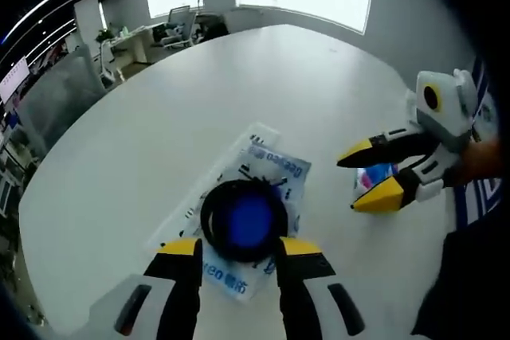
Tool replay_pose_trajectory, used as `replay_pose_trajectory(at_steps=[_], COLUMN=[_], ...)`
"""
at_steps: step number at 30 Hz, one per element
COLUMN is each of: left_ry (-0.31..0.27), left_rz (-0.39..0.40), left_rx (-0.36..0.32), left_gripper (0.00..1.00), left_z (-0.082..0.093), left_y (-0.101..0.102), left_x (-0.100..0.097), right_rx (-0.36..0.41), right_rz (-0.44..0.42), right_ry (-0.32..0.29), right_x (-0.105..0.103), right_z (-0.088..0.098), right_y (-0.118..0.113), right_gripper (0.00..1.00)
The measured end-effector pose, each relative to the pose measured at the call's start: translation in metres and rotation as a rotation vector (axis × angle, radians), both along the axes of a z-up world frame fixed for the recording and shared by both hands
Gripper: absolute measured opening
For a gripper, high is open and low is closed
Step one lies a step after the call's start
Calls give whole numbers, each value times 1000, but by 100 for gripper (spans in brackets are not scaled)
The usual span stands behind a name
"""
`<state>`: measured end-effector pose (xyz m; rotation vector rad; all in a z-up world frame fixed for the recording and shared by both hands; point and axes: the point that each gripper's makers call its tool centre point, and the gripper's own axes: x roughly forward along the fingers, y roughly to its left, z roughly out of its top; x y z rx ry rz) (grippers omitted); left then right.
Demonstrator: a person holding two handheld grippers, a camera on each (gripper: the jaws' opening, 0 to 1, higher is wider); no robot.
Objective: Arrange the tabletop items into an orderly group along one side of the table until the central work area is clear of visible clutter.
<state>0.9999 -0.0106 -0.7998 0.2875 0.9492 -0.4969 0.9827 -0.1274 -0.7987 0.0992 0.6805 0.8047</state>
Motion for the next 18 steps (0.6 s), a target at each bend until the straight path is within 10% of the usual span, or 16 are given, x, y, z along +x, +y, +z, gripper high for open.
replay_pose_trajectory(at_steps=[18], left_ry=[54], left_rz=[97], left_rx=[-30], left_gripper=[29], left_z=[-50], left_y=[10], left_x=[21], right_rx=[-14], right_rz=[-60], right_ry=[50], right_x=[18], right_z=[-43], right_y=[26], right_gripper=[29])
